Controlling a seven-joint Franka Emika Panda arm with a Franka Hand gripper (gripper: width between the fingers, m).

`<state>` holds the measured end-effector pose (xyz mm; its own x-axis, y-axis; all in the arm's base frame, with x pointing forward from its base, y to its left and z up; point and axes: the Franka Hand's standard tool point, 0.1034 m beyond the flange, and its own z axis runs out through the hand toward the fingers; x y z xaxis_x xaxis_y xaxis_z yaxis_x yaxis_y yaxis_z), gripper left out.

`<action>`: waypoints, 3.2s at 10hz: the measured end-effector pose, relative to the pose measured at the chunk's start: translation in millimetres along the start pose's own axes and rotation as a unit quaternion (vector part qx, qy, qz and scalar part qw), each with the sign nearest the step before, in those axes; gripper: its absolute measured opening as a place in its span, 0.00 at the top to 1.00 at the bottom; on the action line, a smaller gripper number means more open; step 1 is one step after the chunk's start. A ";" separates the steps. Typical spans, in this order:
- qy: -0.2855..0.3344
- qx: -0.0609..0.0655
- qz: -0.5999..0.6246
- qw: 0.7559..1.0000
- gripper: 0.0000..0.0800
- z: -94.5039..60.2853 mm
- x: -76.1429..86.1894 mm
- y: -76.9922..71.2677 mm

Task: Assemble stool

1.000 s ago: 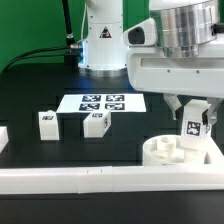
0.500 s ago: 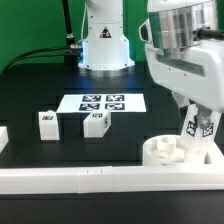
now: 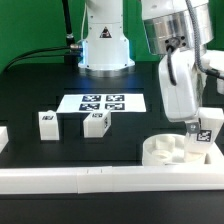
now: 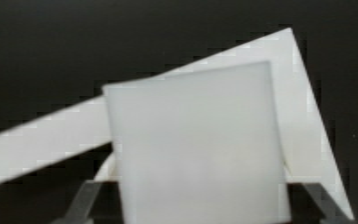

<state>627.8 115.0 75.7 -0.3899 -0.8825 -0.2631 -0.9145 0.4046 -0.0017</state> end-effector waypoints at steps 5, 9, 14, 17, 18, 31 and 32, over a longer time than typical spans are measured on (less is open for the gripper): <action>-0.008 0.005 -0.192 0.981 0.25 -13.4 -14.9 -0.8; -0.017 -0.010 -0.396 0.918 0.19 -24.8 -25.8 5.9; -0.013 -0.015 -0.637 0.771 0.19 -27.2 -25.6 4.7; 0.000 -0.013 -0.746 0.666 0.19 -25.1 -28.2 5.1; 0.001 -0.015 -0.776 0.630 0.19 -24.8 -26.3 5.2; 0.016 -0.093 -0.961 0.259 0.58 3.0 -8.5 4.7; 0.021 -0.092 -0.945 0.312 0.58 3.0 -7.9 4.4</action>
Offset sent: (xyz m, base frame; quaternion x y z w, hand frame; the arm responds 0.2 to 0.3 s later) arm 0.0010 0.0221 0.0211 -0.0198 -0.0192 -0.2483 0.9683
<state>627.2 124.5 74.9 0.8677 0.4941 0.0539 0.4968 -0.8658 -0.0595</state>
